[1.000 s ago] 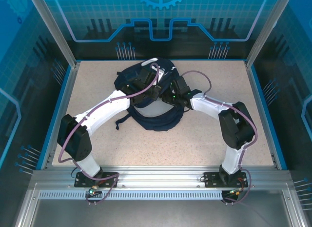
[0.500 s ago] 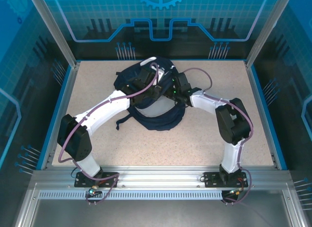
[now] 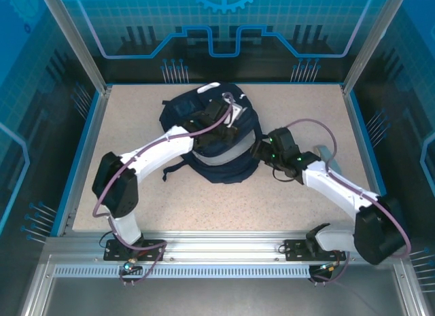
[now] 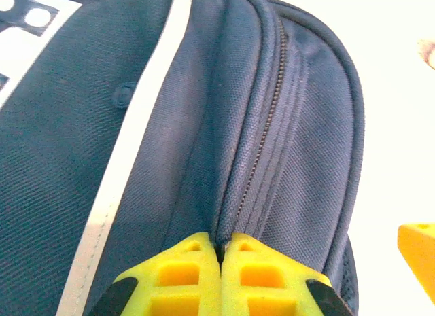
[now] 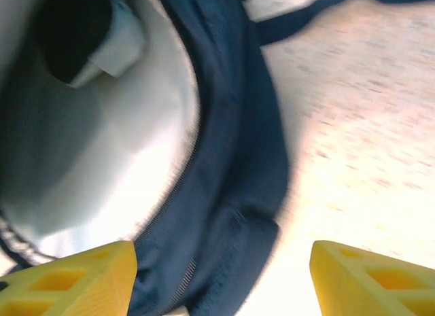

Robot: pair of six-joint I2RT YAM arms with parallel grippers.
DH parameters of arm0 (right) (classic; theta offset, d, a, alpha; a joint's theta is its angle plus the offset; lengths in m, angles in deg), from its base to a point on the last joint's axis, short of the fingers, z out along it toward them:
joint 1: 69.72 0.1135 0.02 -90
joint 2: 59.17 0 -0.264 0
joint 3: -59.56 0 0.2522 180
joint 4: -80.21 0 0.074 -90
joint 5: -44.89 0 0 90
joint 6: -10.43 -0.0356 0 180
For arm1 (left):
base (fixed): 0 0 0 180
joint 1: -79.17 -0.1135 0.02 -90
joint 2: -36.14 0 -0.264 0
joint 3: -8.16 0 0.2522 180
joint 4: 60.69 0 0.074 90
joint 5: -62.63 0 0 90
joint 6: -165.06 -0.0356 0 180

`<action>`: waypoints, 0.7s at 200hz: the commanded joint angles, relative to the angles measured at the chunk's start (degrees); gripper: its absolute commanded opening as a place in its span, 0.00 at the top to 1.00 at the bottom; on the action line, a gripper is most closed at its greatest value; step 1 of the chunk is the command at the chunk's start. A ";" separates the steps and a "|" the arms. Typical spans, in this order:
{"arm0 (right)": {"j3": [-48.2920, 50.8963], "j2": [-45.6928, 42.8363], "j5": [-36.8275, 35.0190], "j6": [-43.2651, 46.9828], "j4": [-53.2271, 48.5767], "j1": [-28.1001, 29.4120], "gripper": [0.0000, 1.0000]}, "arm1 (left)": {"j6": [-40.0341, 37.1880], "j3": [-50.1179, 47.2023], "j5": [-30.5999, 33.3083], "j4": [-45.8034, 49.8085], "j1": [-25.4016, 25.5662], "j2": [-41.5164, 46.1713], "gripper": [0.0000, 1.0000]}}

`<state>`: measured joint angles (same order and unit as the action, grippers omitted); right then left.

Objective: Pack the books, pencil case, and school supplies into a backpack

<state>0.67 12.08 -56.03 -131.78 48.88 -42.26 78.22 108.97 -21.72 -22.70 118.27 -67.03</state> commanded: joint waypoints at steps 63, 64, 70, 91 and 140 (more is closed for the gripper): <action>5.56 -13.38 -9.11 -2.62 -11.91 -0.62 0.32 | 10.23 15.61 -8.21 -6.29 6.98 -11.12 0.86; 5.48 -13.35 -9.16 -2.54 -11.98 -0.55 0.32 | 10.26 15.61 -8.07 -6.20 6.97 -11.06 0.84; 5.04 -13.20 -9.31 -2.32 -12.38 -0.17 0.32 | 10.65 15.40 -6.95 -5.79 6.91 -10.52 0.74; 3.63 -12.26 -10.00 -0.87 -12.72 2.04 0.29 | 12.56 11.56 -4.78 -5.50 5.91 -6.57 0.45; 1.39 -7.43 -8.57 0.35 -9.74 6.82 0.13 | 27.86 -9.18 -6.15 -8.01 -3.67 7.45 0.22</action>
<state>4.28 2.31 -64.59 -132.11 37.80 -37.38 95.44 108.25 -27.05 -29.32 120.34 -66.69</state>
